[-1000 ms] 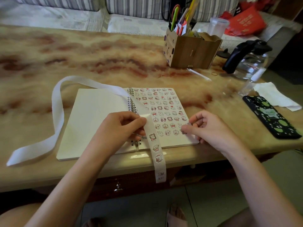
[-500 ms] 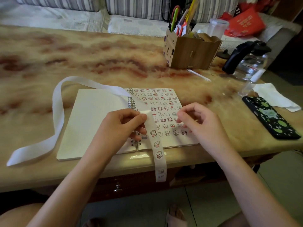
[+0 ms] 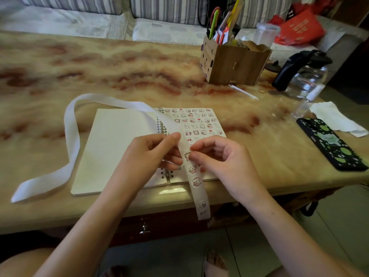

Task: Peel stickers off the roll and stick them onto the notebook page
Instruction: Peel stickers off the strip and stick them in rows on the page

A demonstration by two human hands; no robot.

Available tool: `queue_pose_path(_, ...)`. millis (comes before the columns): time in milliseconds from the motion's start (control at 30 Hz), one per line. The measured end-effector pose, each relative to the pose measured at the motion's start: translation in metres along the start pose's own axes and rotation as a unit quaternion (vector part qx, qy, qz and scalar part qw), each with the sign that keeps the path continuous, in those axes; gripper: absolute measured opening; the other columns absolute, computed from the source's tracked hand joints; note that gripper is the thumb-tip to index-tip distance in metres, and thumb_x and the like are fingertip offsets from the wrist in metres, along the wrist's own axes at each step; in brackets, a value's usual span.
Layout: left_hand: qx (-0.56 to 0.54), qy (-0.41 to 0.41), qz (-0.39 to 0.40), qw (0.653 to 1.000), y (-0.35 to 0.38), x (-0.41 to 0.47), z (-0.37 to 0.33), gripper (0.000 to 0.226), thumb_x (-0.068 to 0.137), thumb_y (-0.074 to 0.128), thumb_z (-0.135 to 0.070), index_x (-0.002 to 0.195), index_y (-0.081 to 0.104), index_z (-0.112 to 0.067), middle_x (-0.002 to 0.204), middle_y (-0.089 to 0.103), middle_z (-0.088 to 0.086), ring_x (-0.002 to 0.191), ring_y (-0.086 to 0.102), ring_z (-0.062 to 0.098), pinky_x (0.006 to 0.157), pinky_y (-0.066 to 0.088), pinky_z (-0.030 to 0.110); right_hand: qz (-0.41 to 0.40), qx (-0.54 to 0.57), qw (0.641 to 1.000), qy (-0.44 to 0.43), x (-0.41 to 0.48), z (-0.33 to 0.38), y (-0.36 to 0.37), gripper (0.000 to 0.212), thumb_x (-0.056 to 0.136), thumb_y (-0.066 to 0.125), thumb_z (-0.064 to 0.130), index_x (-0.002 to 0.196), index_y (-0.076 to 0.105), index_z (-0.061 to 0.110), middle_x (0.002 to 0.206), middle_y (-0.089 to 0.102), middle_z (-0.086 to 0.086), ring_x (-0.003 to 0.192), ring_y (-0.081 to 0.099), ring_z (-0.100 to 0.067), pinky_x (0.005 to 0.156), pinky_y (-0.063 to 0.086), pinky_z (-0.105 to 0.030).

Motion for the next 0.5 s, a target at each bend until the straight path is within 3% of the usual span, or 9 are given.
queue_pose_path(200,0.001,-0.006,0.029,1.000,0.0037,-0.0010,0.0013,0.015,0.085,0.064,-0.012,0.081,0.070,0.001,0.064,0.070,0.004,0.060,0.066,0.007,0.061,0.056,0.019,-0.003,0.003,1.000,-0.006,-0.0001,0.0014,-0.0010,0.013,0.078,0.073,0.006,0.084,0.071,0.017,0.082,0.073,-0.005,0.077,0.069,-0.017,0.067,0.055,-0.021)
queue_pose_path(500,0.020,-0.006,0.023,1.000,0.0035,-0.0002,0.0037,0.013,0.084,0.066,-0.015,0.079,0.071,-0.005,0.065,0.071,0.003,0.062,0.067,0.008,0.063,0.057,0.021,-0.008,-0.064,0.997,-0.031,-0.0024,0.0044,-0.0024,0.009,0.079,0.074,0.007,0.082,0.071,0.015,0.079,0.072,0.001,0.075,0.067,-0.016,0.068,0.056,-0.029)
Point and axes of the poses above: each hand's wrist, its own x-axis towards the middle knuckle, its own y-axis out of the palm, z = x × y, the point moved 5 cm from there along x, towards the middle knuckle
